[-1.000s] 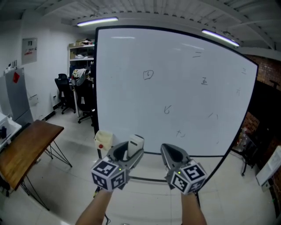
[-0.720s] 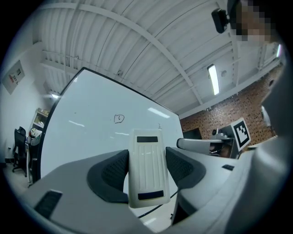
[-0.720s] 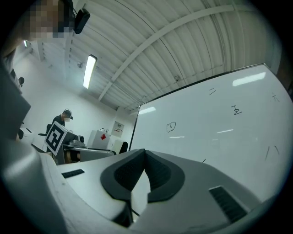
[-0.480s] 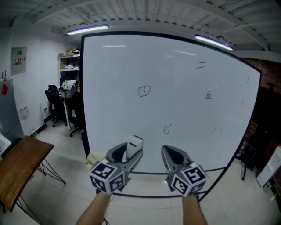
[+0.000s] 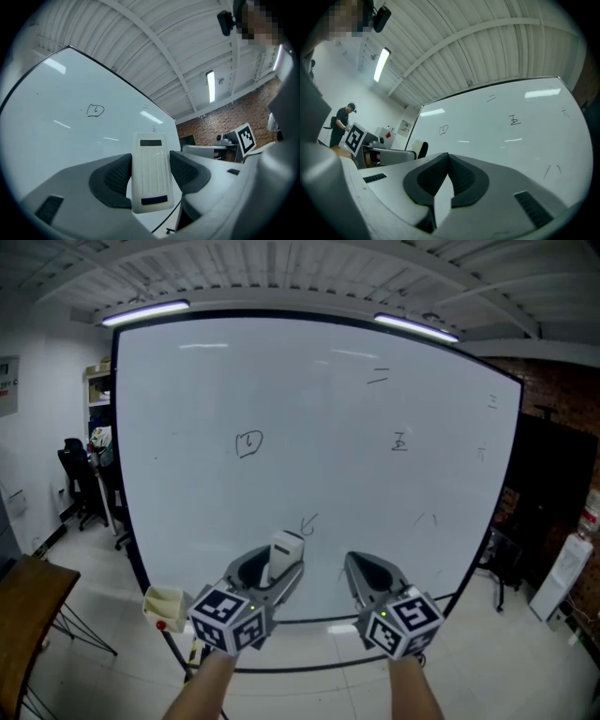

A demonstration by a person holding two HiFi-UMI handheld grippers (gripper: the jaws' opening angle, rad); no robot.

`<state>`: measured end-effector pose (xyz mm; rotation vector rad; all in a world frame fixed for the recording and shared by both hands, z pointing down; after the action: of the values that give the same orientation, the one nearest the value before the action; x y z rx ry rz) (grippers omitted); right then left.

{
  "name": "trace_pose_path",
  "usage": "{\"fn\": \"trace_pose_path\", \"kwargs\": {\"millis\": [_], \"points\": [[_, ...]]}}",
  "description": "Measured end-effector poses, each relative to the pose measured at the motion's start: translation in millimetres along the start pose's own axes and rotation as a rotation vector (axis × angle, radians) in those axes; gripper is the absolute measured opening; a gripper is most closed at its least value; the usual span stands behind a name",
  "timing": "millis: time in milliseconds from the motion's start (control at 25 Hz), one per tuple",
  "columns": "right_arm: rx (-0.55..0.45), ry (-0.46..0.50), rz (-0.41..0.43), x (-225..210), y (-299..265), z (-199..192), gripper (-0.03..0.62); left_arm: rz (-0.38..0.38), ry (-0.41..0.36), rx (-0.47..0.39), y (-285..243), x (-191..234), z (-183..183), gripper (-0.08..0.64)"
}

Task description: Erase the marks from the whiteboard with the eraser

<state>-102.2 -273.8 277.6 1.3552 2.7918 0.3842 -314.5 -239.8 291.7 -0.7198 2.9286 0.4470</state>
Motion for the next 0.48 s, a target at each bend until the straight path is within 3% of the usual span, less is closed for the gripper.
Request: {"fn": "trace_pose_path", "kwargs": {"millis": [200,480], "points": [[0.003,0.007,-0.112,-30,26,6,-0.008,-0.081,-0.010,-0.019,-40,-15,5,0.252],[-0.011,0.001,-0.144,-60,30,6,-0.008,-0.119,-0.031,-0.037,-82,-20,14,0.252]]}}
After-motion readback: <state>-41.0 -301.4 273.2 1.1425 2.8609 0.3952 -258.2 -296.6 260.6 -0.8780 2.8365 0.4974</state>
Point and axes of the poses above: the fingertips, and each gripper's own axes: y backward along the fingers, x to its left, z out of its top, the point moved 9 cm from there along y, backward along the fingers, and after that the axes turned 5 degrees about -y, right-handed, at the moved point
